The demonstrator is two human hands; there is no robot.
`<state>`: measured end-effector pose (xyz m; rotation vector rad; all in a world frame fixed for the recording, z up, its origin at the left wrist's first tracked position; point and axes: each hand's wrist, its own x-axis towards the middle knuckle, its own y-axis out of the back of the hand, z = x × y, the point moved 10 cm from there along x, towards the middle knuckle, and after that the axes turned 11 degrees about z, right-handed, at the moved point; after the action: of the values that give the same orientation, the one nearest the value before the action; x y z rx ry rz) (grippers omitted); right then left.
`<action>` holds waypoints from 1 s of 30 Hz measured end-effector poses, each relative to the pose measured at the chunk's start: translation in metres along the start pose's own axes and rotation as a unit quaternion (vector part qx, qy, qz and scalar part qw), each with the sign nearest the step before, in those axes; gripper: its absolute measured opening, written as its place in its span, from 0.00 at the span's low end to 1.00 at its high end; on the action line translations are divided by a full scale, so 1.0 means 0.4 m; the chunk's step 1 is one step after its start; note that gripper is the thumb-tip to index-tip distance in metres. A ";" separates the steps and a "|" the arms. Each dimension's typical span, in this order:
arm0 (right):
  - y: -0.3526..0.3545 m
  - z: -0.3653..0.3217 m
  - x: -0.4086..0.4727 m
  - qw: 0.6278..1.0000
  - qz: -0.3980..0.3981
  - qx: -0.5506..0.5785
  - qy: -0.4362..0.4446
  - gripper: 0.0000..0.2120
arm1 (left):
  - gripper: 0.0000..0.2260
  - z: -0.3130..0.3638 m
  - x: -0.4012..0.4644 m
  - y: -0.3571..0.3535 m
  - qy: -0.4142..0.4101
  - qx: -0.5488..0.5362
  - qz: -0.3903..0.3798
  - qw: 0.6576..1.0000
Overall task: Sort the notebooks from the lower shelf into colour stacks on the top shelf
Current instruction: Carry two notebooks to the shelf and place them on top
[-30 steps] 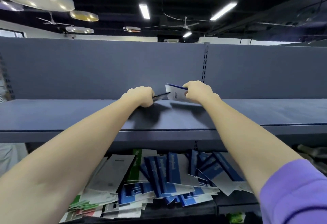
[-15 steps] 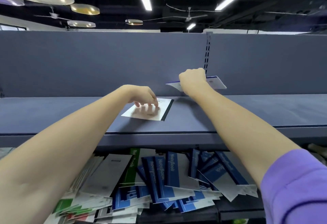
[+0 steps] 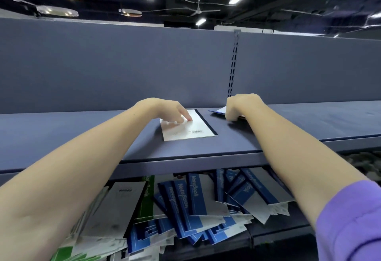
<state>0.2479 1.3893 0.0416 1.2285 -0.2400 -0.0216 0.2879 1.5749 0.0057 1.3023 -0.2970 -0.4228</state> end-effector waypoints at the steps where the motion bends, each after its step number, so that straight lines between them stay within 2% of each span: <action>1: -0.003 0.007 -0.008 1.000 -0.006 0.014 -0.013 0.06 | 0.21 0.006 0.008 -0.001 -0.007 0.009 0.006 1.000; 4: -0.008 0.022 -0.022 0.997 0.000 0.061 -0.055 0.07 | 0.25 0.017 0.026 -0.001 -0.026 0.025 0.031 0.999; 10: -0.062 0.039 -0.009 0.983 0.015 0.159 -0.089 0.08 | 0.26 0.024 0.041 -0.002 -0.047 0.013 0.038 0.998; 12: -0.076 0.057 0.006 0.981 0.002 0.173 -0.082 0.13 | 0.25 0.023 0.042 0.002 -0.037 0.002 0.040 0.999; 14: -0.089 0.069 0.024 0.980 -0.015 0.184 -0.069 0.19 | 0.22 0.023 0.049 0.002 -0.030 -0.001 0.042 0.999; 16: -0.091 0.069 0.037 0.982 -0.017 0.182 -0.045 0.20 | 0.18 0.030 0.055 0.004 -0.020 -0.004 0.045 0.999; 19: -0.091 0.071 0.042 0.989 -0.025 0.144 -0.008 0.15 | 0.13 0.049 0.060 0.008 0.001 -0.001 0.051 0.999; 23: -0.092 0.095 0.050 0.997 -0.043 0.063 0.033 0.08 | 0.16 0.094 0.062 -0.005 0.023 0.007 0.035 0.999; 25: -0.083 0.095 0.055 0.997 -0.025 0.036 0.058 0.04 | 0.16 0.123 0.061 -0.017 0.024 -0.001 0.027 0.999; 27: -0.072 0.072 0.072 0.991 0.004 0.087 0.098 0.05 | 0.14 0.139 0.063 -0.019 0.029 0.004 0.033 0.999; 30: -0.049 0.028 0.082 0.964 0.021 0.222 0.143 0.12 | 0.12 0.135 0.059 -0.009 0.054 -0.001 0.042 0.998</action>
<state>0.2799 1.3676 0.0322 1.6534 -0.0145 0.2576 0.2845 1.5166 0.0149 1.3006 -0.2589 -0.2815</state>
